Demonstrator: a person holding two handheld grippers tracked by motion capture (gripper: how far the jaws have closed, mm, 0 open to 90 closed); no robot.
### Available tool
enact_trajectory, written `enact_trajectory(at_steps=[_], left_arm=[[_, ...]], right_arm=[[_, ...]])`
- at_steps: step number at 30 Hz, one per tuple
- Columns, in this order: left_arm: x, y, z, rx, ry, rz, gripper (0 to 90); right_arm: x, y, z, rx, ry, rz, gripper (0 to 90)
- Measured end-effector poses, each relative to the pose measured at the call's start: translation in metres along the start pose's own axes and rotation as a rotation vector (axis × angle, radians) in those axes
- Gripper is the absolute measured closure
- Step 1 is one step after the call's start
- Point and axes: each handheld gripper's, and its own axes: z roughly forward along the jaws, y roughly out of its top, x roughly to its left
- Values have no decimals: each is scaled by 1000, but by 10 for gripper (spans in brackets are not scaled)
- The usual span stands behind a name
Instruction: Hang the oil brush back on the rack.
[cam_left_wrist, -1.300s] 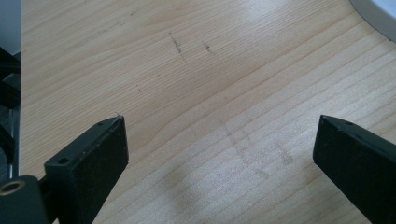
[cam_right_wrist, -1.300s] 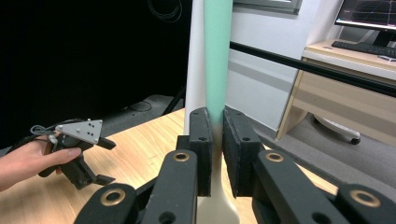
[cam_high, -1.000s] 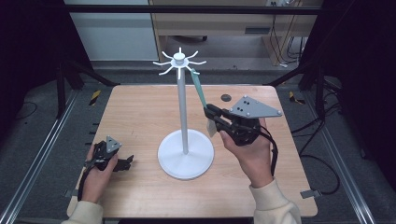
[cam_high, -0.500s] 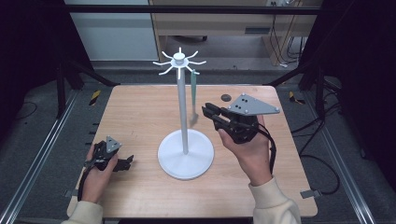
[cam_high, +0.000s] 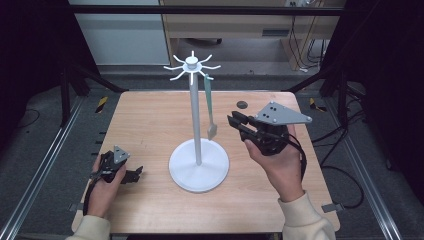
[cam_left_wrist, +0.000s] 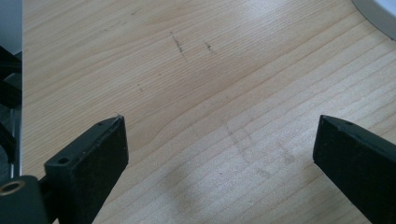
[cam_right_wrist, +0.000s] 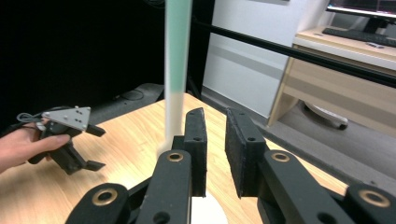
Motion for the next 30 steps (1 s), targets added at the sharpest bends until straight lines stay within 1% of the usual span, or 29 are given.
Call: enact_trajectory(at_steps=[9,14,17,18,21,22,24,26,28,30], left_arm=[[0,0,0,0,2,-1,28],[0,0,0,0,2,-2,29],[0,0,0,1,2,-1,28],[0,0,0,1,2,-1,28],[0,0,0,2,1,0,28],[0,0,0,3,1,1,29],[0,0,0,2,1,-1,28],[0,0,0,3,2,-1,28],[0,0,0,3,3,-1,28],[0,0,0,3,3,1,28]], right_arm=[[-11,-6,-9,20,-47,17,725],[-14,-10,-11,32,-73,20,651],[-15,-12,-10,45,-89,24,561],[-16,-13,-9,49,-100,25,518],[-18,-20,-6,80,-110,30,388],[-18,-23,-5,87,-123,32,355],[-20,-31,-3,96,-145,36,279],[-23,-40,-1,116,-159,46,222],[-26,-50,-1,131,-175,60,180],[-29,-61,-1,132,-187,64,138]])
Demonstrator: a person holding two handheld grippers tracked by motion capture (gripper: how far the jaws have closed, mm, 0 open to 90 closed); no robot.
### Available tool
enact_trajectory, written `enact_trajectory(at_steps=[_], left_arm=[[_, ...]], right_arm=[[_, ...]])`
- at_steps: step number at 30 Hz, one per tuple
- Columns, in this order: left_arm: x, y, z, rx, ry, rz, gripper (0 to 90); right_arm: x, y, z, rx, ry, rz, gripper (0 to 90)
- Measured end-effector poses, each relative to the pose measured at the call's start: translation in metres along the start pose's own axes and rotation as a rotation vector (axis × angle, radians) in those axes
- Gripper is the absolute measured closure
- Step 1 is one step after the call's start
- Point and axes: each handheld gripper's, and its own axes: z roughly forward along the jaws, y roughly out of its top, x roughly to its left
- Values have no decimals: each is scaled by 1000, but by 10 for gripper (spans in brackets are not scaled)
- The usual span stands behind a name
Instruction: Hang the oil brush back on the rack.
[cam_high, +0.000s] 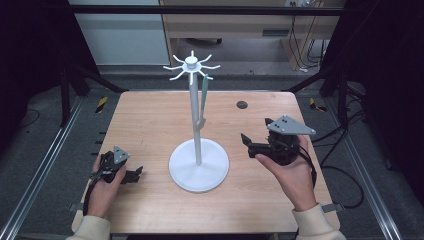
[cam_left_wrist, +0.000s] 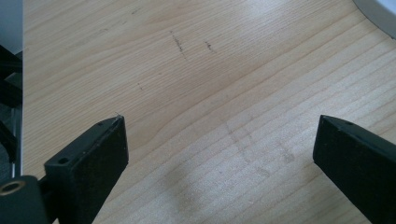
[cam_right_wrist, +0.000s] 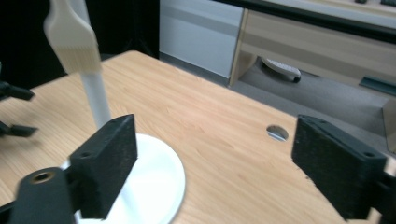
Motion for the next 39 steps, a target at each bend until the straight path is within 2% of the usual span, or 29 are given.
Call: enact_trajectory(at_steps=[3,6,13,17,21,29,34,37,39], left_arm=[[0,0,0,3,0,3,28],[0,0,0,2,1,2,28],[0,0,1,-1,2,1,28],[0,0,1,2,2,1,28],[0,0,1,-1,2,0,28],[0,1,1,-3,0,2,28],[-1,1,1,-3,-1,4,28],[-1,1,1,-3,-1,6,29],[-1,1,1,-5,-1,7,28]], right_arm=[[-4,-17,2,14,-23,-1,100],[-7,-35,4,24,-21,-6,77],[-21,-78,15,86,-56,-5,71],[-26,-92,22,115,-58,23,80],[-28,-103,29,148,-68,15,84],[-32,-125,46,209,-88,36,99],[-35,-137,59,266,-111,14,111],[-38,-143,65,296,-109,2,126],[-39,-147,66,298,-97,28,138]])
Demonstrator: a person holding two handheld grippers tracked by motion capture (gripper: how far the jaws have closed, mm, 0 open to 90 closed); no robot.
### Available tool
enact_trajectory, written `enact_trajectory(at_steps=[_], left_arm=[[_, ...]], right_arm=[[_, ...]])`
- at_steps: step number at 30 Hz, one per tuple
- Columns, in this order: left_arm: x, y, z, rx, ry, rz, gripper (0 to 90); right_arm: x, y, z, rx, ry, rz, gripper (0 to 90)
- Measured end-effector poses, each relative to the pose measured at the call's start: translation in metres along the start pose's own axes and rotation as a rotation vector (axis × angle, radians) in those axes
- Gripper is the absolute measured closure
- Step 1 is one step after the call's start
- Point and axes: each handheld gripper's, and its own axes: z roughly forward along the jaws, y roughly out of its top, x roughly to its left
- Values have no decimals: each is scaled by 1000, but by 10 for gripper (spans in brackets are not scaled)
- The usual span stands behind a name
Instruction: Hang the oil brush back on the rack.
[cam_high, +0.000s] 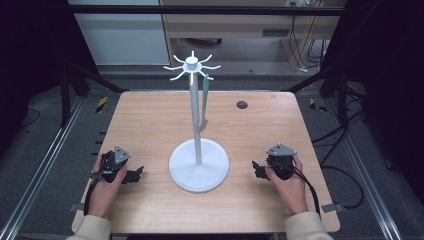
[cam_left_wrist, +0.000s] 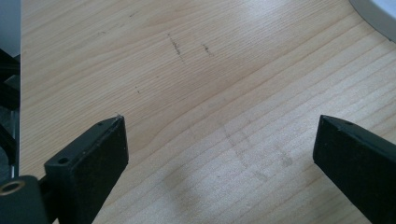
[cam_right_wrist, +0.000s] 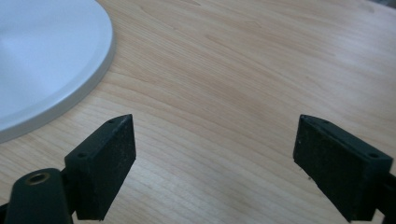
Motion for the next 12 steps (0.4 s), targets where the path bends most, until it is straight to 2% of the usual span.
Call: enact_trajectory(at_steps=[2,4,8,12], left_arm=[[0,0,0,-2,-1,-1,29],[0,0,0,-1,-3,0,28],[-1,1,0,-4,-5,3,28],[-1,1,0,-6,-5,5,28]], right_arm=[[-1,-6,2,-4,16,37,149],[-3,-10,4,33,18,29,146],[-8,-13,6,52,15,44,144],[-8,-16,7,63,10,47,149]])
